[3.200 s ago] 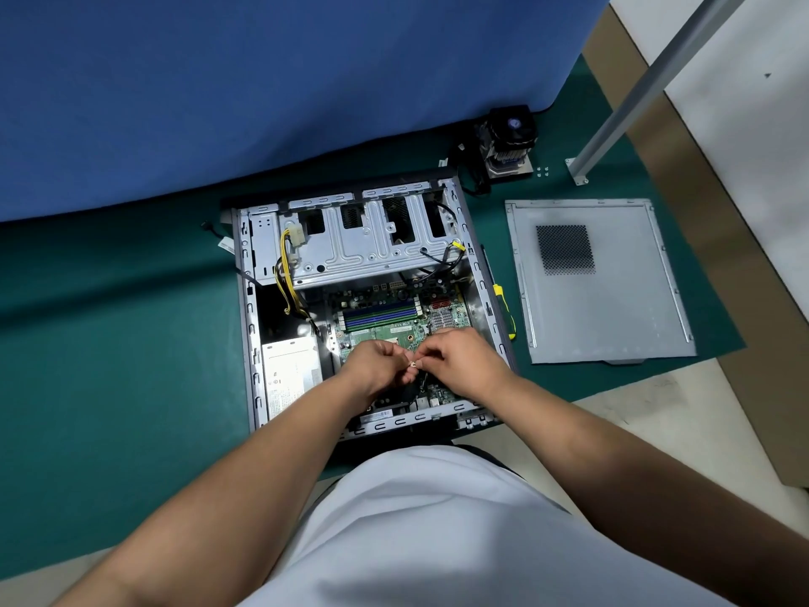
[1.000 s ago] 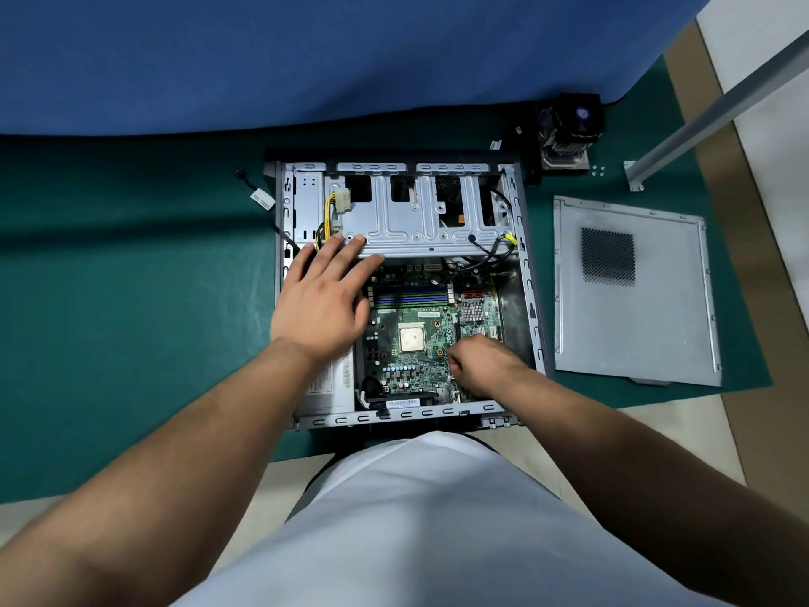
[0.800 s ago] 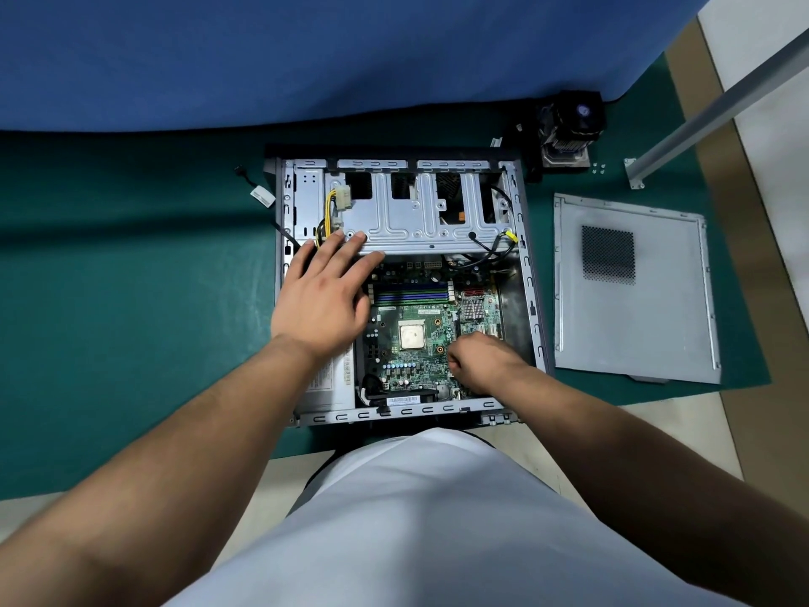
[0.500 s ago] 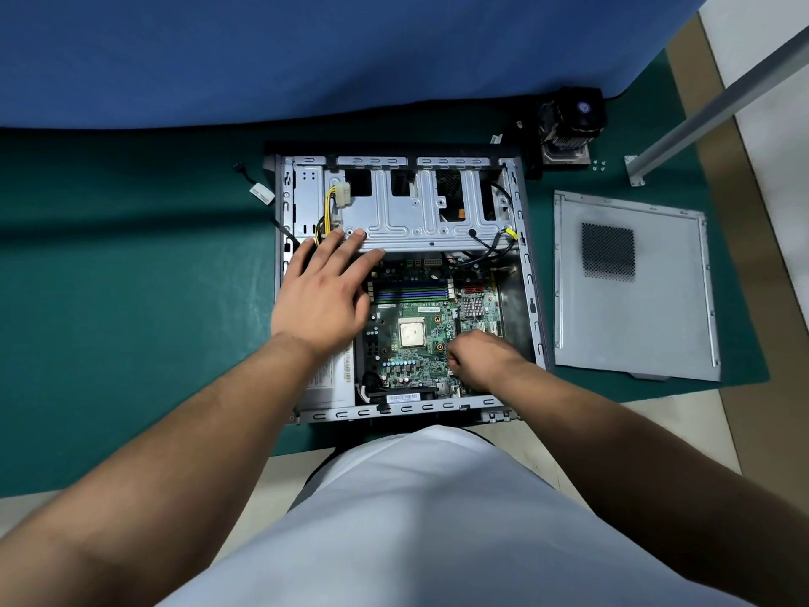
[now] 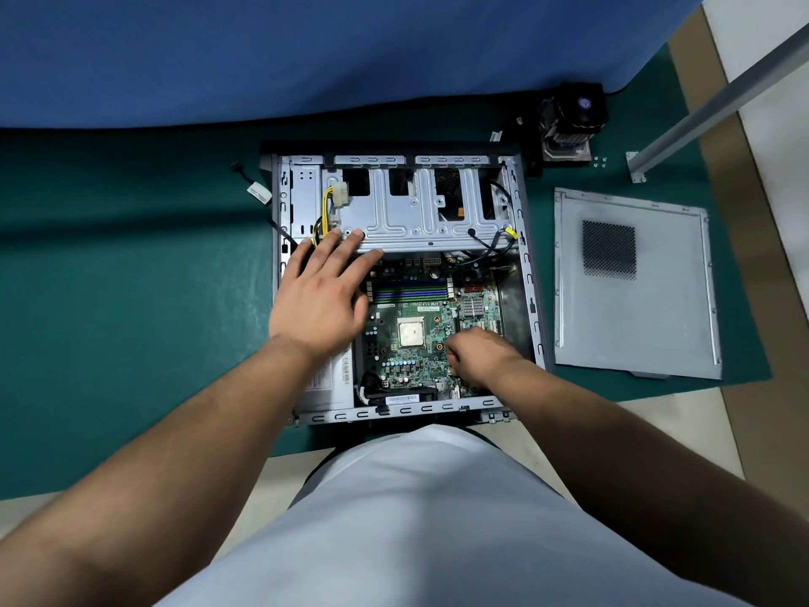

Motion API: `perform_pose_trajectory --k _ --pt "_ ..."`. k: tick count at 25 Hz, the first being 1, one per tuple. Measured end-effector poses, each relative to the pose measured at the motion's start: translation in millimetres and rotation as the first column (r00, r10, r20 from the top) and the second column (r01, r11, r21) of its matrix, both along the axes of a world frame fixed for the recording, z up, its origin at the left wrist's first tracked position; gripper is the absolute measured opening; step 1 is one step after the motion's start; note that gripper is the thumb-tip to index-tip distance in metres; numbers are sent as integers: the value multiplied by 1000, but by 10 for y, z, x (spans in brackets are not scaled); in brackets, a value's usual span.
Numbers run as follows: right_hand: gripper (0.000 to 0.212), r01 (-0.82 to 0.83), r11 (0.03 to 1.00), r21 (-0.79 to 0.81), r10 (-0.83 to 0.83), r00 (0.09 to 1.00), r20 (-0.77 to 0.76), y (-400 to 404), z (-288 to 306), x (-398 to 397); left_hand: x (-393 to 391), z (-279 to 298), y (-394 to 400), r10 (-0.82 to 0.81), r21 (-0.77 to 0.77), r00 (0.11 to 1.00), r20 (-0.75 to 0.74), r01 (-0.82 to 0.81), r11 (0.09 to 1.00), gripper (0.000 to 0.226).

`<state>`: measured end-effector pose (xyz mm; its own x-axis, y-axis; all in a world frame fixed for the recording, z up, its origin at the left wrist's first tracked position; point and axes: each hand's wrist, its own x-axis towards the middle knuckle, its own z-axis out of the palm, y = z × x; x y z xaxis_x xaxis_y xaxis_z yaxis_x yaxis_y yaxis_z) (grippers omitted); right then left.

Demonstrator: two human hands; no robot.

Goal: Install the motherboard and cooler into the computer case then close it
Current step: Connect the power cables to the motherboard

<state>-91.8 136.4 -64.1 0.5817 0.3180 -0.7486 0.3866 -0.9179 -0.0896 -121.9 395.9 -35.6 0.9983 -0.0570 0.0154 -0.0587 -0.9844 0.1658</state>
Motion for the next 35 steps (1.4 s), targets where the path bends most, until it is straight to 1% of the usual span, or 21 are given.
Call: perform_pose_trajectory --k 5,8,12,16,19,21,22,23,25,26,28,29,30,32,34,35 --pt "9 74 997 27 -72 994 -80 -54 3 -7 2 8 -6 -2 -10 1000 -1 2 1000 61" --pt "10 135 990 34 -132 988 -81 -47 -13 -20 -4 2 -1 -3 -9 1000 1 3 1000 61" --pt "9 123 992 24 -121 990 -67 -19 -19 0 10 -16 6 -4 2 1000 11 4 1000 61" --pt "12 70 997 11 -69 996 -61 9 14 -7 6 -52 17 -7 11 1000 19 6 1000 62" --pt "7 51 999 3 -50 996 -77 20 108 -15 8 -63 22 -10 13 1000 17 10 1000 63" --pt "12 83 995 59 -76 991 -108 16 238 13 5 -62 17 -6 17 1000 16 6 1000 63" --pt "16 123 985 121 -111 989 -101 9 335 52 4 -60 18 -3 19 1000 14 3 1000 63" --pt "17 163 965 204 -154 986 -61 -9 457 105 4 -57 19 -3 21 1000 11 3 1000 63" --pt "13 201 900 386 -262 959 112 -64 709 266 -2 -55 22 -8 27 1000 7 8 1000 63" --pt "11 196 865 461 -328 918 225 -102 825 377 0 -52 21 -8 29 1000 8 8 1000 63" --pt "10 193 809 555 -462 793 398 -199 982 615 0 -47 17 -8 31 1000 4 8 999 63" --pt "15 206 800 564 -503 743 442 -238 1028 736 4 -46 18 -9 31 1000 -1 9 999 63" --pt "22 226 806 547 -515 724 459 -264 1050 840 3 -47 21 -9 32 1000 -5 9 999 63" --pt "27 258 850 460 -471 763 443 -279 1034 983 0 -56 23 -7 36 1000 -11 8 999 63" --pt "21 259 886 385 -418 807 417 -262 979 1028 -2 -61 27 -5 40 1000 -16 6 999 63" --pt "18 254 890 377 -408 813 416 -255 954 1035 -3 -64 27 -4 41 1000 -17 5 999 63"
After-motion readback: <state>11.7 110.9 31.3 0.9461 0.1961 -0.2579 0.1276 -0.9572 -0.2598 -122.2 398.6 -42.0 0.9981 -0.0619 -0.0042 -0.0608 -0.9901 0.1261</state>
